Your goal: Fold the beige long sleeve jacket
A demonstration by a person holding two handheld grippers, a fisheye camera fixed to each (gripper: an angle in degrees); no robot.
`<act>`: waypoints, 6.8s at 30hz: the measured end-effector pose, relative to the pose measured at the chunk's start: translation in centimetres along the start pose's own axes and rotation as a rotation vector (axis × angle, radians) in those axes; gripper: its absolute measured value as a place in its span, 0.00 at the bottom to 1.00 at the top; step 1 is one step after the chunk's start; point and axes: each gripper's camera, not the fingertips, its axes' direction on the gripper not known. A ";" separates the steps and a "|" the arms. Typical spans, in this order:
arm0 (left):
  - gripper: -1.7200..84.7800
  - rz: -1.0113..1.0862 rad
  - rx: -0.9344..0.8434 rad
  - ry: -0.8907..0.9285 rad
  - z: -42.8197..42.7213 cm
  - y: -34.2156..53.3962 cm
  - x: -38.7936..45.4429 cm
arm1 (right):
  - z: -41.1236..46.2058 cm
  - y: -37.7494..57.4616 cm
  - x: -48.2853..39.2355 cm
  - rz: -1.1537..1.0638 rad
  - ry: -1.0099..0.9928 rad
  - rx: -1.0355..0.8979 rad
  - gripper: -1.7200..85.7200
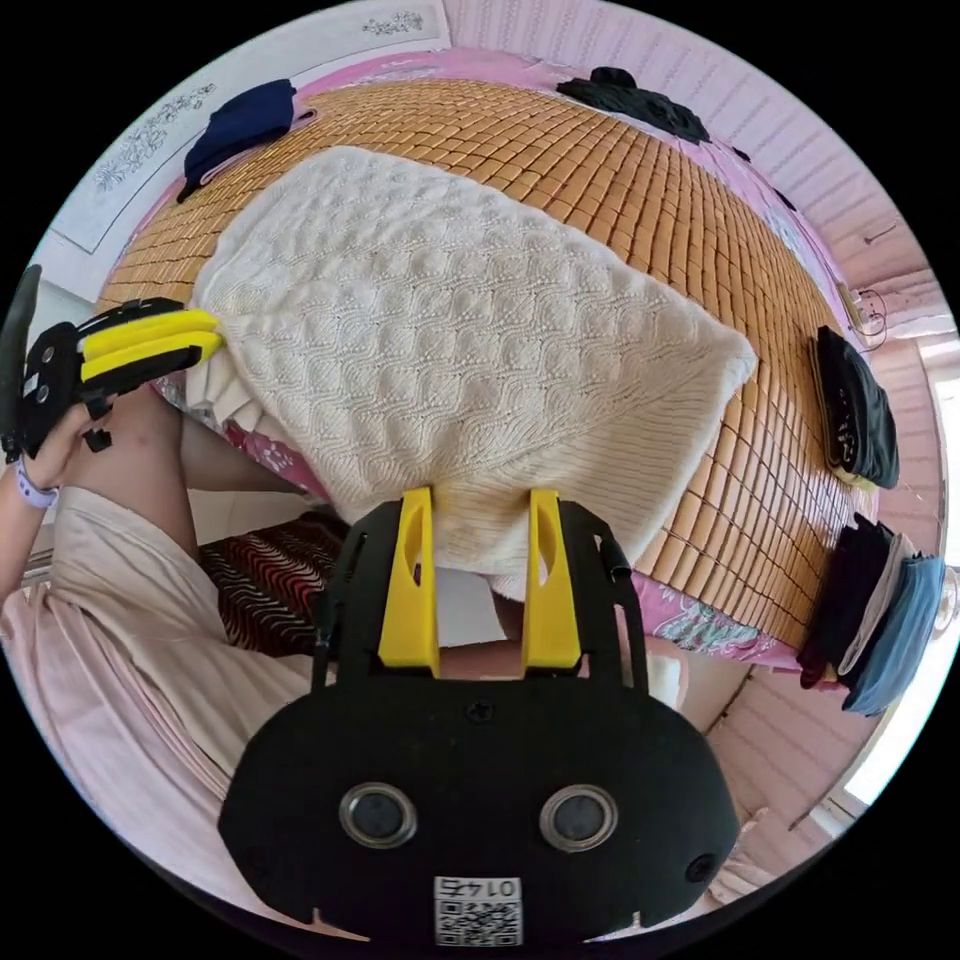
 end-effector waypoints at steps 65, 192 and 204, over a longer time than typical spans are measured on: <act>0.10 -0.430 -0.151 0.031 -6.0 -21.8 -22.4 | -9.6 -9.5 14.0 0.130 -0.137 0.219 0.10; 0.01 -0.218 -0.118 0.168 -3.7 7.8 -16.4 | 4.1 3.6 24.0 0.389 -0.035 0.185 0.03; 0.01 -0.308 -0.080 0.233 -7.5 9.2 -20.4 | -3.1 14.0 34.8 0.957 0.351 0.444 0.03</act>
